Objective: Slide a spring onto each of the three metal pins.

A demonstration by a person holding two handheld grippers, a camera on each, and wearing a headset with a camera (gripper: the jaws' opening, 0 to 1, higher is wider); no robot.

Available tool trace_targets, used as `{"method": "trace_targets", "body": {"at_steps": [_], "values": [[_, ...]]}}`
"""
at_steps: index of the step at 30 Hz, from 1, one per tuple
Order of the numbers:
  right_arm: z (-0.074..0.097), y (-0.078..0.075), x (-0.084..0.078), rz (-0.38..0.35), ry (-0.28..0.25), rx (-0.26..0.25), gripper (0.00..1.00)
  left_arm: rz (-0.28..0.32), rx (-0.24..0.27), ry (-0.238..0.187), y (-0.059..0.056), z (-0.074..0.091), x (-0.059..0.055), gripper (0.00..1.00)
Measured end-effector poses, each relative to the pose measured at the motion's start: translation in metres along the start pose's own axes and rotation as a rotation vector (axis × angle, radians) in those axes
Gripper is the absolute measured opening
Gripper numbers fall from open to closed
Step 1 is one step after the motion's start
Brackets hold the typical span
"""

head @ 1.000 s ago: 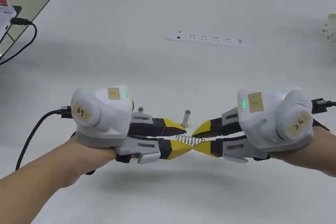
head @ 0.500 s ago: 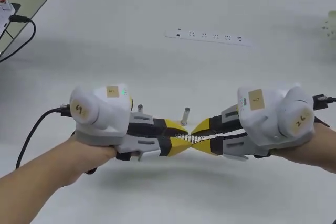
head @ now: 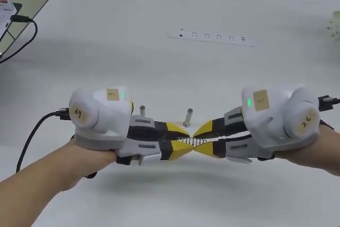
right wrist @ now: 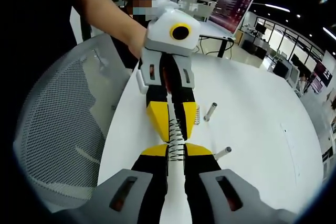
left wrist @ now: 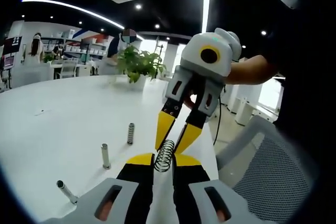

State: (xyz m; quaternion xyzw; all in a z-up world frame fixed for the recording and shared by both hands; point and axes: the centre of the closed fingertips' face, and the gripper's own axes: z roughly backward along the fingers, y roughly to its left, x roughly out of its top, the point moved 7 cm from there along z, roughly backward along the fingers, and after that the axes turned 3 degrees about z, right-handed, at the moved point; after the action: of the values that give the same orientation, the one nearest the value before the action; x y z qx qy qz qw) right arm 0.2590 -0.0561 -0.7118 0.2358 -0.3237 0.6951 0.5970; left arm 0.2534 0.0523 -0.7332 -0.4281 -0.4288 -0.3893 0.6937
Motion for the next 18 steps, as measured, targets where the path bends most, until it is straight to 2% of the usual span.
{"method": "trace_targets", "body": {"at_steps": [9, 18], "values": [[-0.0009, 0.001, 0.0015, 0.01, -0.002, 0.002, 0.08, 0.0, -0.001, 0.0, -0.001, 0.0013, 0.0, 0.05], [0.0012, 0.0, 0.0007, -0.035, -0.046, -0.01, 0.08, -0.011, 0.003, -0.018, -0.0024, 0.003, 0.0024, 0.04]]}}
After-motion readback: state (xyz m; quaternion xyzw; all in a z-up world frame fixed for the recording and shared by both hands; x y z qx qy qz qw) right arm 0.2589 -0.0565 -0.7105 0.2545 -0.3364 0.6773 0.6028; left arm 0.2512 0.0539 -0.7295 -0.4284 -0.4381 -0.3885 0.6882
